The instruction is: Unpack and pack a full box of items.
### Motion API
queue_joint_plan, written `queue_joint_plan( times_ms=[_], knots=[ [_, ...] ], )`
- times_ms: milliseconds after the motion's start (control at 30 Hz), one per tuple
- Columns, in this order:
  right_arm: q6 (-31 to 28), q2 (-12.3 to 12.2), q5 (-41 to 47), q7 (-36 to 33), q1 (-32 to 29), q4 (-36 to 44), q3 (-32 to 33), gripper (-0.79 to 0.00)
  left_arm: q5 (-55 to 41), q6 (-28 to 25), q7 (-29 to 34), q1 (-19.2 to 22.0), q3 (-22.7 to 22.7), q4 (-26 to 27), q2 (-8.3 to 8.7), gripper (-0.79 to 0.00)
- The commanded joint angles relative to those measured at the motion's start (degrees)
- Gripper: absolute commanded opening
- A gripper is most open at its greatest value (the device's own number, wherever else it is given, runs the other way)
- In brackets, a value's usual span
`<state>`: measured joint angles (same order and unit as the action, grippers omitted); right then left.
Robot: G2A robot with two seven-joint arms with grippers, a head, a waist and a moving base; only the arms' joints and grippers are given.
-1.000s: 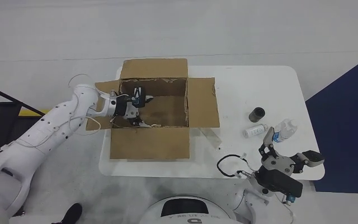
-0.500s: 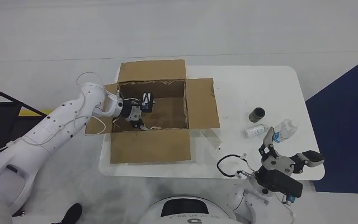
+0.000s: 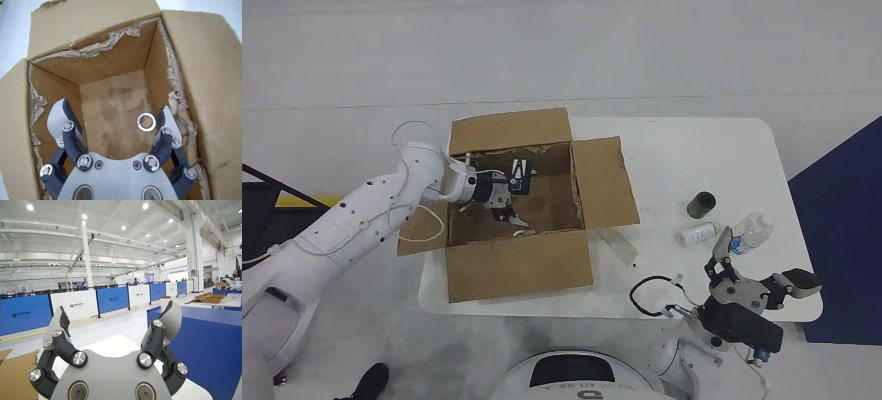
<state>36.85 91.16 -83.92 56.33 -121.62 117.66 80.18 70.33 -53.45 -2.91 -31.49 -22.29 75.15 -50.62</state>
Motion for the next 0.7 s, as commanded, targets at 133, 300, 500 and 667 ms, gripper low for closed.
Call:
queue_joint_plan(
  times_ms=[133, 300, 500, 667],
  knots=[
    [0.00, 0.00, 0.00, 0.00, 0.00, 0.00, 0.00, 0.000, 2.29, -3.81, 1.78, 1.28, 3.00, 0.51, -3.58, 0.000],
    [0.00, 0.00, 0.00, 0.00, 0.00, 0.00, 0.00, 0.000, 3.91, -4.55, -4.47, 2.24, 5.48, -1.52, -5.13, 0.000],
    [0.00, 0.00, 0.00, 0.00, 0.00, 0.00, 0.00, 0.000, 8.05, -4.55, -15.52, 4.72, 8.97, -3.52, -4.66, 0.000],
    [0.00, 0.00, 0.00, 0.00, 0.00, 0.00, 0.00, 0.000, 11.30, -2.52, -25.86, 5.21, 5.99, -5.98, -2.40, 0.000]
  ],
)
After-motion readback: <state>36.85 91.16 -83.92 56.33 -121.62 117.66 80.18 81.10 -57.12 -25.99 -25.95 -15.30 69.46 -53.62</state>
